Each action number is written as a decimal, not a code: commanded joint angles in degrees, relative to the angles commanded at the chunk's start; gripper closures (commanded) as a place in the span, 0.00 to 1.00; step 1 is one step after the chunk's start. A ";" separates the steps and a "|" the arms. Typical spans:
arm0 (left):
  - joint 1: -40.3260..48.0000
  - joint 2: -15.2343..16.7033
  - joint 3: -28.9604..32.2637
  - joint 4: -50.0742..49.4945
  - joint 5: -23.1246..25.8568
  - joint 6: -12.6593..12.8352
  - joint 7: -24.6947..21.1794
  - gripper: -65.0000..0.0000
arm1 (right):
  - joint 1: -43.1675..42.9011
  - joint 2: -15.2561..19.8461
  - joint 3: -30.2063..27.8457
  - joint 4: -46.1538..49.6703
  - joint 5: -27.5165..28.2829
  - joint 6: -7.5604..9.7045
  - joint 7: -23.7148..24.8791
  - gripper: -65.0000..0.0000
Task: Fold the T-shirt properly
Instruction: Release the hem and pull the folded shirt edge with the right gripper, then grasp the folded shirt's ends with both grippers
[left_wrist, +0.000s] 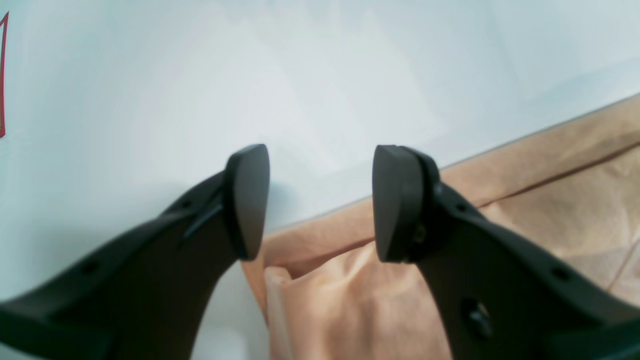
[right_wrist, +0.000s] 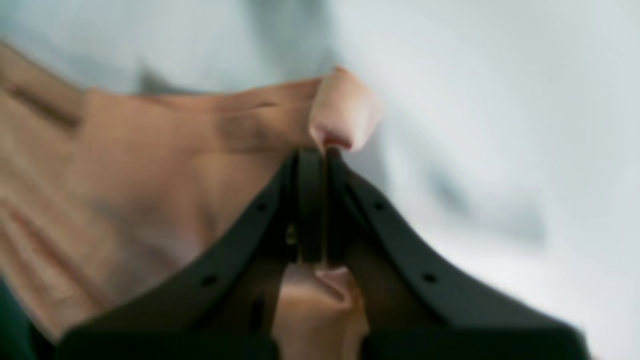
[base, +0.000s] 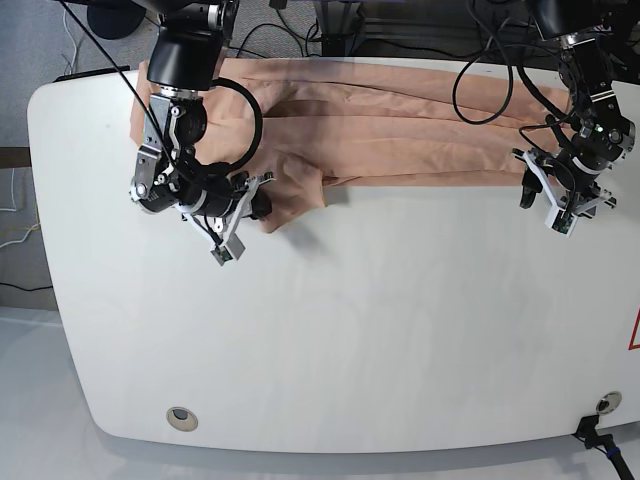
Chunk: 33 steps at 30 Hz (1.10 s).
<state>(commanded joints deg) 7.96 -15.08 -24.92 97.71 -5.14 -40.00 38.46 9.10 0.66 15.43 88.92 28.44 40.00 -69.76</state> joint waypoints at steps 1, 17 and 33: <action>0.00 0.00 0.00 -0.53 0.00 0.00 0.00 0.53 | -1.05 0.18 0.00 2.11 3.08 0.00 -1.58 1.00; -0.26 0.00 0.00 -3.08 0.00 0.00 -0.09 0.53 | -23.47 7.91 -0.18 14.07 36.13 0.00 -8.18 1.00; -0.26 0.00 0.00 -3.08 0.00 0.00 -0.09 0.53 | -33.49 13.63 -3.52 14.07 47.30 -0.66 -10.24 0.45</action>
<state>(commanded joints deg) 7.69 -15.08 -24.92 94.64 -5.14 -40.00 38.37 -24.40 14.29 11.91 102.99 75.74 39.34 -80.00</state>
